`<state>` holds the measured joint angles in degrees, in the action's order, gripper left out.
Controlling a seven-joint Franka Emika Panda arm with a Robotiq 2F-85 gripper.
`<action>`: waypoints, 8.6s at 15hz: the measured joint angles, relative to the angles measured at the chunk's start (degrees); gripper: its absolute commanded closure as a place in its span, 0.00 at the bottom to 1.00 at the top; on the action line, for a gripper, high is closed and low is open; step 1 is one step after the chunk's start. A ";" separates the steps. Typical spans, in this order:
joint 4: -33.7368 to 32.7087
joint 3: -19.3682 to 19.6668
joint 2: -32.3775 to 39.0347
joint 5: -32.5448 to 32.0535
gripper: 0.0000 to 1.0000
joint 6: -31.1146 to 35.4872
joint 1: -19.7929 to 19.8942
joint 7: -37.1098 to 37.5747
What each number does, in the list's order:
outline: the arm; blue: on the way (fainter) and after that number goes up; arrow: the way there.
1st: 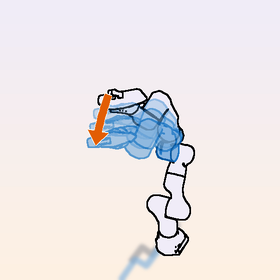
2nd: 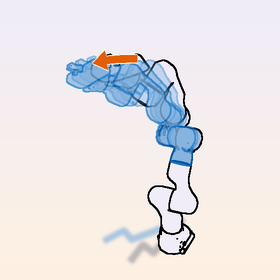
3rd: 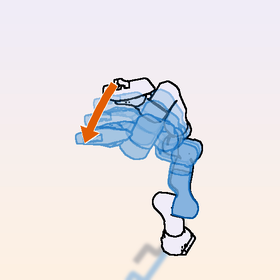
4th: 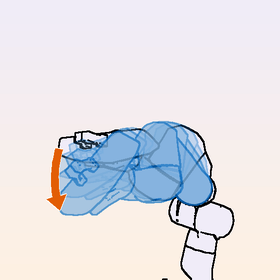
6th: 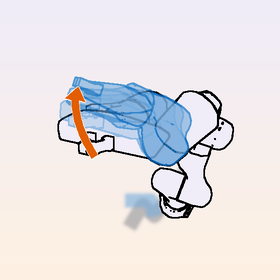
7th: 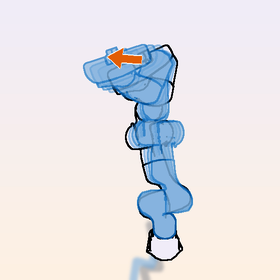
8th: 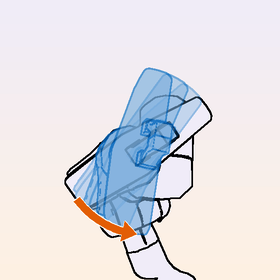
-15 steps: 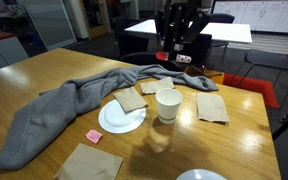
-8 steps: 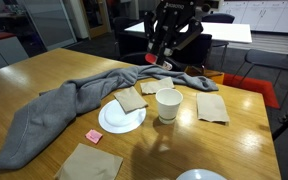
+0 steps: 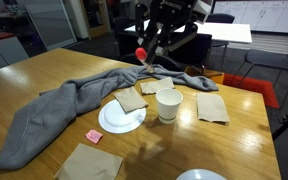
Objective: Put the marker inside the cup
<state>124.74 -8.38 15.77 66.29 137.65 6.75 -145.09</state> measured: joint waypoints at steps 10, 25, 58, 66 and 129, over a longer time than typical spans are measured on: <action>-1.16 5.91 1.27 11.75 0.95 -19.29 0.43 -1.61; 4.27 14.41 2.71 12.49 0.95 -24.76 1.13 1.32; -6.06 16.32 11.61 8.90 0.95 -44.96 8.39 -4.22; -6.83 12.50 16.17 8.12 0.95 -44.96 15.00 -4.22; -11.51 -25.36 33.17 -9.84 0.00 -18.58 45.05 -4.21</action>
<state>113.23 -33.74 48.94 56.45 119.07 51.81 -149.30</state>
